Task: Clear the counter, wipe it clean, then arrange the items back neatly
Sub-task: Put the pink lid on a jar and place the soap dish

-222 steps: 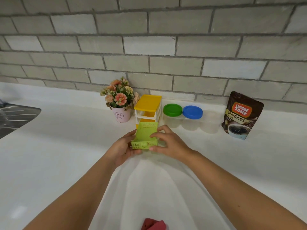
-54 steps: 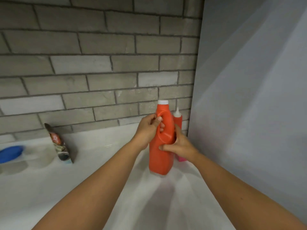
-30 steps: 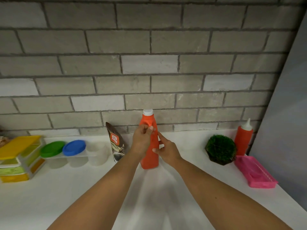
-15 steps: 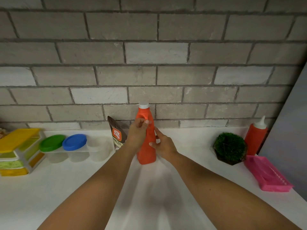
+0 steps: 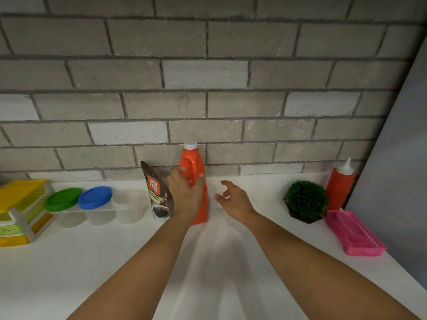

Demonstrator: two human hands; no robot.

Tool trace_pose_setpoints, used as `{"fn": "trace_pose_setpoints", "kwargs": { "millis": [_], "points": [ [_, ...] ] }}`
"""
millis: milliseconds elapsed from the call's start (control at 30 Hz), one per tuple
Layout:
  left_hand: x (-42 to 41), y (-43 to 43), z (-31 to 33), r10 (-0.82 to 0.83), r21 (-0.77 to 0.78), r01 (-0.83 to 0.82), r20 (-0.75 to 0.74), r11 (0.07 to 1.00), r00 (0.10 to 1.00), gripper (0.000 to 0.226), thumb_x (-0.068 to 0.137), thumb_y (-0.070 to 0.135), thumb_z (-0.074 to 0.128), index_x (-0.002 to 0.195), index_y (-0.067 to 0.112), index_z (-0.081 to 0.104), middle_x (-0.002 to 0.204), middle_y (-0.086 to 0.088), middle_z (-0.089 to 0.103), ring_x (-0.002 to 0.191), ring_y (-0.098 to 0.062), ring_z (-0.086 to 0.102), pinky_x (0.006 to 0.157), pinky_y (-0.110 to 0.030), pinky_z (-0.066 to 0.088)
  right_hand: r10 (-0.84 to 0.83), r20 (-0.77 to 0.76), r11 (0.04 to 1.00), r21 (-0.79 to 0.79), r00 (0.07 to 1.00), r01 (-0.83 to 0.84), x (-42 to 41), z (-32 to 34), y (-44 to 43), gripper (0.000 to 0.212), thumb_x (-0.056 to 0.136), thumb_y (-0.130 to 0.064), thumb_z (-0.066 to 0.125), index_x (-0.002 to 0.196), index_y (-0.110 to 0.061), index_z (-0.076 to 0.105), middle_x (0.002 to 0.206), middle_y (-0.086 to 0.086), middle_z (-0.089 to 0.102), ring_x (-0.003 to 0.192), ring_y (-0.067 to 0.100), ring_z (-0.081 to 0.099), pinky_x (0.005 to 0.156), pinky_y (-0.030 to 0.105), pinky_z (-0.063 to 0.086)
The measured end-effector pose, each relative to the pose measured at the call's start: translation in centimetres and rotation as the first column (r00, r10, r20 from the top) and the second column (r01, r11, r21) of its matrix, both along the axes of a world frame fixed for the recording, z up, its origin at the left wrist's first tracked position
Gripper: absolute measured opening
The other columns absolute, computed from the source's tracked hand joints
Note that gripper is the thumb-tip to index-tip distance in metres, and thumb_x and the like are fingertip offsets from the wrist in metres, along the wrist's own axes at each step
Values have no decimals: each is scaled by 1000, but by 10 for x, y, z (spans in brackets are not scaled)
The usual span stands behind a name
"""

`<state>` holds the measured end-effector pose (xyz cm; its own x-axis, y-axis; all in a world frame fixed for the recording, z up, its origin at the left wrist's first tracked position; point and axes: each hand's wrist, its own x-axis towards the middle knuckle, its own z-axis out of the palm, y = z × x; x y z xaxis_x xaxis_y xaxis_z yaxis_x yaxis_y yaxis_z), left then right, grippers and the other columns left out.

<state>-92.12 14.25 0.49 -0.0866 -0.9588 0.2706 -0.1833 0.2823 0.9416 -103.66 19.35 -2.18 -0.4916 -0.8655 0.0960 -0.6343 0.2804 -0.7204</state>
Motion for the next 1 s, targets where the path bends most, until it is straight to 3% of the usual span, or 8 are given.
{"fn": "trace_pose_setpoints", "kwargs": {
  "millis": [167, 267, 400, 533, 633, 767, 900, 1000],
  "points": [
    [-25, 42, -4, -74, -78, 72, -24, 994, 997, 31, 84, 15, 63, 107, 9, 43, 106, -12, 46, 102, -28, 48, 94, -42, 40, -77, 11, 995, -56, 997, 78, -26, 1, 36, 43, 93, -29, 54, 134, -17, 46, 118, 11, 58, 109, 22, 56, 90, 24, 41],
    [-50, 73, -15, -161, -34, 160, -42, 987, 986, 28, 85, 13, 63, 101, 18, 41, 107, -6, 44, 95, -18, 47, 90, -40, 44, -139, -9, 988, -72, 990, 138, -46, -1, 64, 40, 93, -27, 54, 131, -16, 49, 115, 11, 58, 105, 22, 57, 88, 25, 42],
    [-85, 111, -36, -300, 62, 300, -3, 952, 954, 22, 89, 14, 55, 102, 19, 39, 110, 0, 38, 100, -15, 44, 86, -28, 41, -239, -31, 968, -91, 971, 235, -82, -6, 106, 33, 92, -20, 55, 123, -9, 55, 101, 12, 61, 88, 20, 57, 84, 28, 45],
    [-121, 145, -51, -421, 172, 408, 51, 897, 906, 13, 93, 17, 50, 102, 21, 41, 110, -1, 37, 100, -18, 47, 84, -24, 39, -379, -108, 925, -79, 919, 372, -124, -16, 147, 30, 91, -19, 56, 119, -9, 59, 111, 14, 61, 100, 27, 57, 89, 36, 48],
    [-146, 167, -57, -488, 200, 464, 89, 863, 869, 11, 95, 17, 47, 106, 17, 45, 109, -1, 37, 100, -17, 47, 86, -21, 38, -487, -171, 872, -44, 857, 487, -152, -23, 178, 25, 92, -19, 52, 113, -9, 61, 116, 15, 58, 105, 32, 54, 89, 34, 44],
    [-178, 191, -65, -556, 261, 514, 124, 817, 822, 24, 96, 18, 45, 119, 9, 47, 113, -3, 40, 98, -15, 46, 83, -19, 35, -568, -263, 786, 107, 780, 609, -182, -32, 210, 37, 91, -16, 48, 127, -10, 51, 129, 15, 46, 121, 34, 40, 99, 40, 37],
    [-203, 208, -73, -596, 373, 525, 104, 765, 796, 27, 97, 19, 43, 122, 10, 48, 120, -7, 48, 106, -20, 51, 90, -27, 42, -571, -249, 763, 193, 783, 617, -200, -40, 227, 41, 90, -14, 46, 131, -17, 47, 130, 14, 41, 123, 34, 39, 101, 40, 37],
    [-214, 217, -77, -622, 456, 534, 57, 712, 781, 17, 96, 15, 40, 107, 13, 53, 93, -3, 54, 76, -13, 50, 62, -21, 41, -552, -202, 775, 234, 809, 587, -208, -46, 236, 42, 92, -15, 42, 133, -22, 45, 129, 14, 40, 122, 35, 41, 101, 40, 38]
  ]
}}
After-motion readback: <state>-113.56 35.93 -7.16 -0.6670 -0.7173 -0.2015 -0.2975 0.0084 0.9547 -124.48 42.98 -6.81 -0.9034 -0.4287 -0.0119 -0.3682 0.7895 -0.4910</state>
